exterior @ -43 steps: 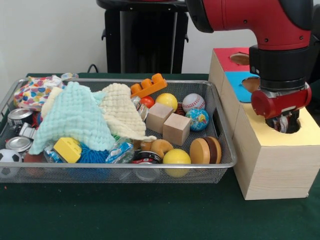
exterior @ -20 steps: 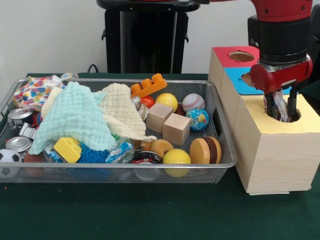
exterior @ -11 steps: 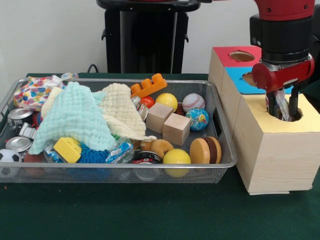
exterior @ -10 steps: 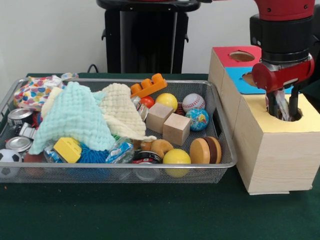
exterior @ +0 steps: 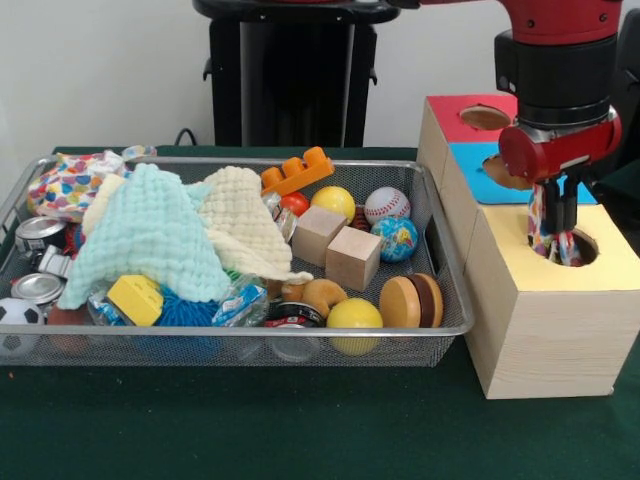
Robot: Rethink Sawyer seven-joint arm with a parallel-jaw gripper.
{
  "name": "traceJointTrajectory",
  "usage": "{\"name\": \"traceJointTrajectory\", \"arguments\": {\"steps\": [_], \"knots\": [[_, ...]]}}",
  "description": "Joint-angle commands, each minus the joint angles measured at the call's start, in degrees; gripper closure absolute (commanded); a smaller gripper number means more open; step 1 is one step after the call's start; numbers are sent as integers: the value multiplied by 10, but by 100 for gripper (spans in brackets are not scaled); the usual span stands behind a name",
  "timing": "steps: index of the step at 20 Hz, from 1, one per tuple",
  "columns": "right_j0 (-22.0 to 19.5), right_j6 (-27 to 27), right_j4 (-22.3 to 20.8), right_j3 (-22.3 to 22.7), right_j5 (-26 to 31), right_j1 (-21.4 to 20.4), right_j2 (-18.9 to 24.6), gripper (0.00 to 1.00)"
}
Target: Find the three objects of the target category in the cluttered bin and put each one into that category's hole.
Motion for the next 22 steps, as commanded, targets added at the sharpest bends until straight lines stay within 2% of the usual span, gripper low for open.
{"name": "traceJointTrajectory", "arguments": {"steps": [1, 6, 9, 13, 14, 17, 22], "knots": [[-13, 129, -11, 57, 21, 6, 26, 100], [5, 140, -14, 34, 37, 21, -1, 100], [6, 140, -13, 28, 38, 25, -2, 100], [-22, 135, -9, 49, -25, 21, 44, 100], [-29, 133, -9, 53, -42, 21, 55, 0], [7, 139, -16, 13, 12, 44, -2, 0], [14, 133, -20, -2, -9, 72, -6, 0]]}}
